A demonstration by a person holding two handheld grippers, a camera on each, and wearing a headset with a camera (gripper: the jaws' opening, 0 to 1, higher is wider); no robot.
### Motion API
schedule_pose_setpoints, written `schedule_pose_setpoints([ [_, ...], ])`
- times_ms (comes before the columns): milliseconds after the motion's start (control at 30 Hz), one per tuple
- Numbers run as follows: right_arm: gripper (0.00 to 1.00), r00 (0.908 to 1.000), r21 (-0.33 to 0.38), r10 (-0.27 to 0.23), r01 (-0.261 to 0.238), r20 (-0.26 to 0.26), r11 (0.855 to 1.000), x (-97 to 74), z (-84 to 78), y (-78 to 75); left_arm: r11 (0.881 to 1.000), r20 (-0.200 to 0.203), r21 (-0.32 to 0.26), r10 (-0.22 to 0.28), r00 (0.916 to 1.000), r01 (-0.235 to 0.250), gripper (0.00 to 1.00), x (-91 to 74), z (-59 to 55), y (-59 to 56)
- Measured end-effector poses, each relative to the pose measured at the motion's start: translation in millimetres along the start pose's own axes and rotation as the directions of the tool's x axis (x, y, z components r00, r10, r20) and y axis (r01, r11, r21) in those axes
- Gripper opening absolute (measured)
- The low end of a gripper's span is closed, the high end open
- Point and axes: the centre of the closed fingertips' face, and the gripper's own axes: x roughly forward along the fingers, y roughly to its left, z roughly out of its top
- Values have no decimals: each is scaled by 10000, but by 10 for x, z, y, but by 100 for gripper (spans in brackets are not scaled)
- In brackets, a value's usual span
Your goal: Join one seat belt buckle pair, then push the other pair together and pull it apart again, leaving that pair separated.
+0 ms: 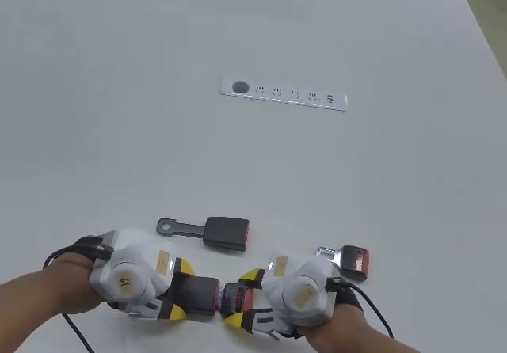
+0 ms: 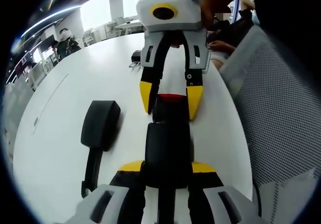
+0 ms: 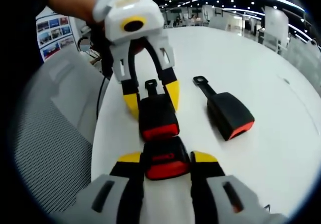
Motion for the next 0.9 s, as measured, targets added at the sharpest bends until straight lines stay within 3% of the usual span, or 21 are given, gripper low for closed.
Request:
schedule_pose_setpoints([
  [300,35,9999,-205,-124,124,-27,9997,-4,-10,5,10000,191,-44,-39,9998,39,33,-6,-16,4],
  [433,35,9993,-89,-190,193,315,9998,-15,-29,-10,9999,362,-84,-53,9993,56,33,-14,-14,4],
  [600,35,9992,-590,-252,270,323,9979,-23,-19,8,9999,611,-125,-61,9981,69,33,-23,-11,4],
  [900,34,9967,-509,-461,495,661,9975,-31,-14,9,9995,1007,-218,-189,9947,211,33,-37,-19,10],
])
